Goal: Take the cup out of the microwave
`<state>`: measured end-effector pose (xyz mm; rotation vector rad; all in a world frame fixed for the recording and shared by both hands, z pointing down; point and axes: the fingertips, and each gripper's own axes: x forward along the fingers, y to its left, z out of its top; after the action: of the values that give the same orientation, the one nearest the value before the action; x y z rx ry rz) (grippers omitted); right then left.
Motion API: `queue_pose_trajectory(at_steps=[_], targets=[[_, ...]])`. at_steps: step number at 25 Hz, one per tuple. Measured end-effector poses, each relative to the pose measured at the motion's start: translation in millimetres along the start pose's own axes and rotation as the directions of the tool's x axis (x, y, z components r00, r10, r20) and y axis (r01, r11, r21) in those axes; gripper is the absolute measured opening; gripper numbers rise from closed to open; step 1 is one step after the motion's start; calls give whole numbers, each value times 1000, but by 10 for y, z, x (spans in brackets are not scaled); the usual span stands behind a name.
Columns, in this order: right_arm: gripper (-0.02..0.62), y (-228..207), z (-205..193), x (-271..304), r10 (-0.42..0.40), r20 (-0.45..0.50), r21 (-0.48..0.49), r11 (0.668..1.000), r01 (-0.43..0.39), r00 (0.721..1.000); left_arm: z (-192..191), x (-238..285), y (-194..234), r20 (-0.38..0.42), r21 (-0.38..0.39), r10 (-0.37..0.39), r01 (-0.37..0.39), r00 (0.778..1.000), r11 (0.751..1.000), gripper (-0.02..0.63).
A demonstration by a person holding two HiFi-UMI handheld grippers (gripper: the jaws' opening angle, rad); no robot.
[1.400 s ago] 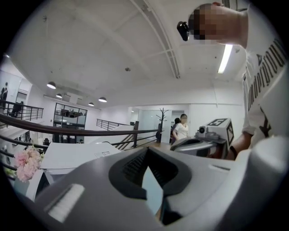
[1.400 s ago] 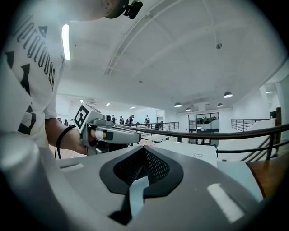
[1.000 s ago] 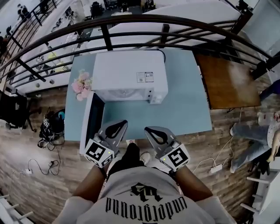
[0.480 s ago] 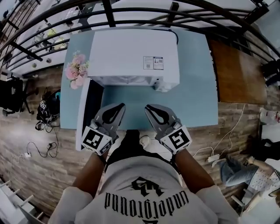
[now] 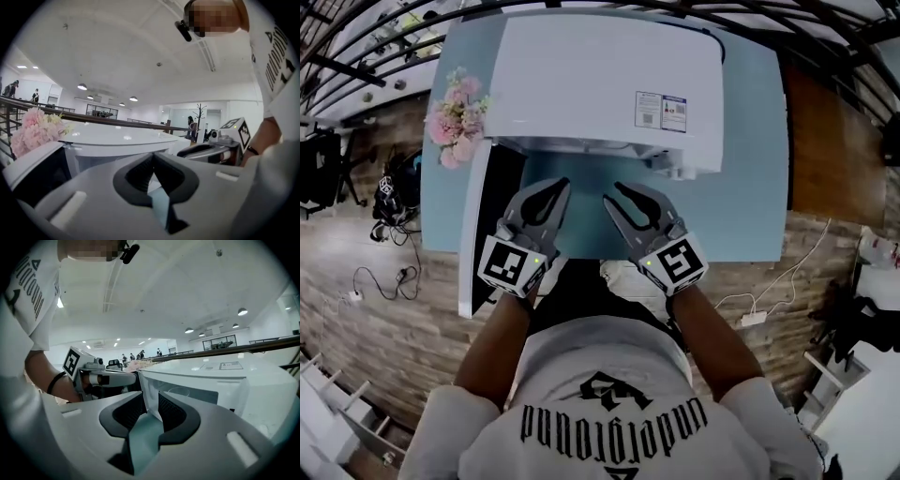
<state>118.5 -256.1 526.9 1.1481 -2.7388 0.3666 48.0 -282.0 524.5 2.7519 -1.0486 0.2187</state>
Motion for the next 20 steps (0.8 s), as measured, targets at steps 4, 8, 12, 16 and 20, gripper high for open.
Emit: queue_pose_trajectory(at_steps=[4, 8, 12, 16, 20], targets=[[92, -145, -261, 282, 21, -49, -6, 1000, -21, 999, -166, 142, 81, -40, -41, -5, 4, 999, 999, 51], [98, -250, -486, 564, 36, -77, 10, 999, -36, 996, -343, 200, 230, -54, -65, 9, -13, 999, 998, 51], [98, -401, -654, 772, 14, -89, 19, 1000, -12, 996, -510, 265, 328, -60, -63, 10, -14, 998, 998, 51], [100, -515, -808, 934, 3, -112, 19, 1000, -1, 994, -576, 328, 374, -82, -88, 9, -16, 997, 996, 51], [106, -569, -908, 1090, 9, -123, 22, 1000, -6, 992, -706, 369, 442, -92, -84, 0, -8, 996, 996, 51]])
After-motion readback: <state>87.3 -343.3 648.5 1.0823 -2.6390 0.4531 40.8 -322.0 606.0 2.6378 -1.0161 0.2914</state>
